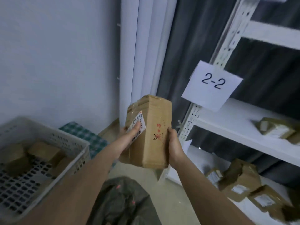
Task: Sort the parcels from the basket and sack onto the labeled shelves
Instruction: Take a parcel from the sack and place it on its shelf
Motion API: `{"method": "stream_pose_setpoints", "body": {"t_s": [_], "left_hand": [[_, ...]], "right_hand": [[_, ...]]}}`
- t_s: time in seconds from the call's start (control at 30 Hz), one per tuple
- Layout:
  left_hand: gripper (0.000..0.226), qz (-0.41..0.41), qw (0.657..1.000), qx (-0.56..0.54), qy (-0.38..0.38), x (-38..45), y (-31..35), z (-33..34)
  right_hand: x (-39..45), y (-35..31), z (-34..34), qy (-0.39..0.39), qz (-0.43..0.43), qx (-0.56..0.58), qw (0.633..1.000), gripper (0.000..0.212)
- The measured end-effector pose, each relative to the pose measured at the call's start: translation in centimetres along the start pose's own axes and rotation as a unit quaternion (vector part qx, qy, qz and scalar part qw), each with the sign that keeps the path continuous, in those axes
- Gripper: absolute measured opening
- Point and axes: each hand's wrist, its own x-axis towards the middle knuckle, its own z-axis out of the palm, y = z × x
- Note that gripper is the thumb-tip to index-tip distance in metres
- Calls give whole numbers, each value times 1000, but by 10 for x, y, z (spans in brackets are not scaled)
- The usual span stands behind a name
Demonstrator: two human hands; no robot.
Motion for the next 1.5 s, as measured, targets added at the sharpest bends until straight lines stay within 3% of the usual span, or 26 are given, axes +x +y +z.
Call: {"method": "stream_pose_setpoints", "body": {"t_s": [0.33, 0.47, 0.53, 0.97, 1.3, 1.5], "left_hand": [[109, 135, 990, -4, -30, -100, 159, 16], [110, 184, 982, 12, -47, -134, 203, 24], [111, 205, 977, 16, -59, -145, 217, 28], [111, 229, 963, 43, -135, -168, 244, 104], [108, 234, 943, 70, -225, -180, 264, 240], [118, 256, 934, 90, -233, -202, 282, 330]], "right_hand": [[-135, -155, -4, 55, -146, -13, 988, 44], [-178, -192, -5, 84, -201, 11, 976, 57], [-196, -204, -8, 85, -220, 16, 972, 53], [-242, -208, -79, 133, -266, 54, 953, 47], [-273, -217, -203, 215, -283, 86, 931, 51], [-301, -232, -288, 248, -320, 81, 911, 51]]}}
